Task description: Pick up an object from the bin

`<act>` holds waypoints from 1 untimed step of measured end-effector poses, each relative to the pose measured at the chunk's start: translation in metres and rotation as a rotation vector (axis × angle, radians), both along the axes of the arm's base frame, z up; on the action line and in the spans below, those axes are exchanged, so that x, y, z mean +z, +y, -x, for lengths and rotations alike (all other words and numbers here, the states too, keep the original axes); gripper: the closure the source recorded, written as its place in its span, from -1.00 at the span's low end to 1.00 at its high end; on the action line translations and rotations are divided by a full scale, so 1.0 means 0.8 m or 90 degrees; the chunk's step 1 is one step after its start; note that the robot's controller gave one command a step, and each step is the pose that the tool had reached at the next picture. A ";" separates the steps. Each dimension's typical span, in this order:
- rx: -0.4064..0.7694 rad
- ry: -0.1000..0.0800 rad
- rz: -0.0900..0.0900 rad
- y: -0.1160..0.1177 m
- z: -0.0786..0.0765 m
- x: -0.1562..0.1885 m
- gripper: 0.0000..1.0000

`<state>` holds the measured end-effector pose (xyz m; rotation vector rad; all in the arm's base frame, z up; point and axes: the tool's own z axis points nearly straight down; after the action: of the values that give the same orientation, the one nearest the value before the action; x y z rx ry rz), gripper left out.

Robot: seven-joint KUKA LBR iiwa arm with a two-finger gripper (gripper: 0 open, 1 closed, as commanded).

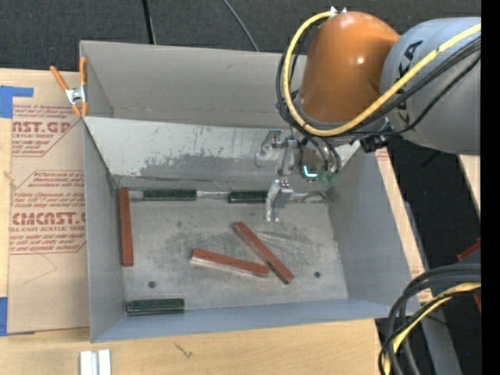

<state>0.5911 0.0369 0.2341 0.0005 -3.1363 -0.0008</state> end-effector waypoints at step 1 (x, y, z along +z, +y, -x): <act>0.000 -0.005 0.000 0.000 -0.002 0.005 -1.00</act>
Offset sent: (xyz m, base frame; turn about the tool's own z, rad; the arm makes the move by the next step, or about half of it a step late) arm -0.0544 -0.0077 -0.1641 -0.1321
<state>0.5927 0.0368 0.2383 0.0006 -3.1440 -0.0013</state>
